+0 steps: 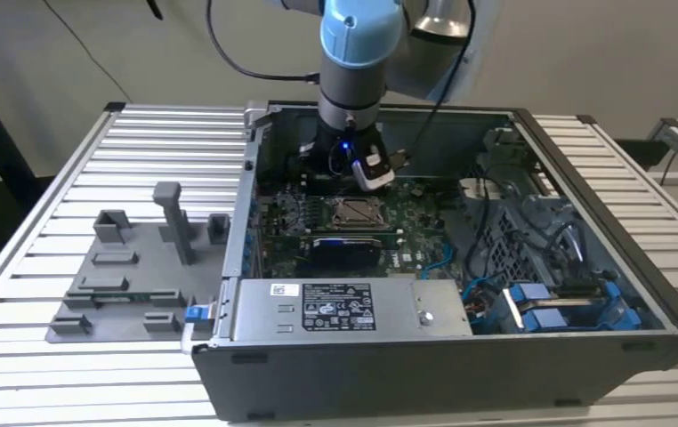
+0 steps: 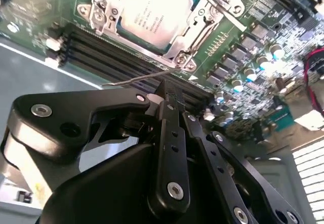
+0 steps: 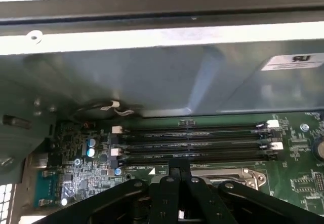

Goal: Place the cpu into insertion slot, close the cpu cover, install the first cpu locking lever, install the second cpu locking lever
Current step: 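Install the first cpu locking lever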

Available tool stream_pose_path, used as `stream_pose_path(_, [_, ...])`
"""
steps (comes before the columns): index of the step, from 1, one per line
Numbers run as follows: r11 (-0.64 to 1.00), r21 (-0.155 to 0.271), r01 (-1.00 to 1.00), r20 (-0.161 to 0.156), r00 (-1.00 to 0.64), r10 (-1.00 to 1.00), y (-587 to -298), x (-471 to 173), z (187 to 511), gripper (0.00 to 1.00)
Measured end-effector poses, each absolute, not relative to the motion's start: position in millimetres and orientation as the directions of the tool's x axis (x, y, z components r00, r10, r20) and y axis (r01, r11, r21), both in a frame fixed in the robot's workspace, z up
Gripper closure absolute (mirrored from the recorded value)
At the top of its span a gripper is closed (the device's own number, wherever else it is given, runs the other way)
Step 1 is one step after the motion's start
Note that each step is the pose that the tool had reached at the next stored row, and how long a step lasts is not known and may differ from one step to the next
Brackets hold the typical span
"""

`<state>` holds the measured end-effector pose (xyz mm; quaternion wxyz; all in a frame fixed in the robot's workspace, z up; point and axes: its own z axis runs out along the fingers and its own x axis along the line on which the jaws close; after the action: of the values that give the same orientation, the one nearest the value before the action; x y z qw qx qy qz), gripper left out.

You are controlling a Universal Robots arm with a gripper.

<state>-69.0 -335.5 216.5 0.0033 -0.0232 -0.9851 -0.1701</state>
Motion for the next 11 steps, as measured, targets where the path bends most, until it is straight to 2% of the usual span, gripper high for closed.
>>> stream_pose_path(11, [0.938, 0.347, 0.021, 0.014, -1.000, 0.018, -340.7, -69.3, 210.0, 0.89])
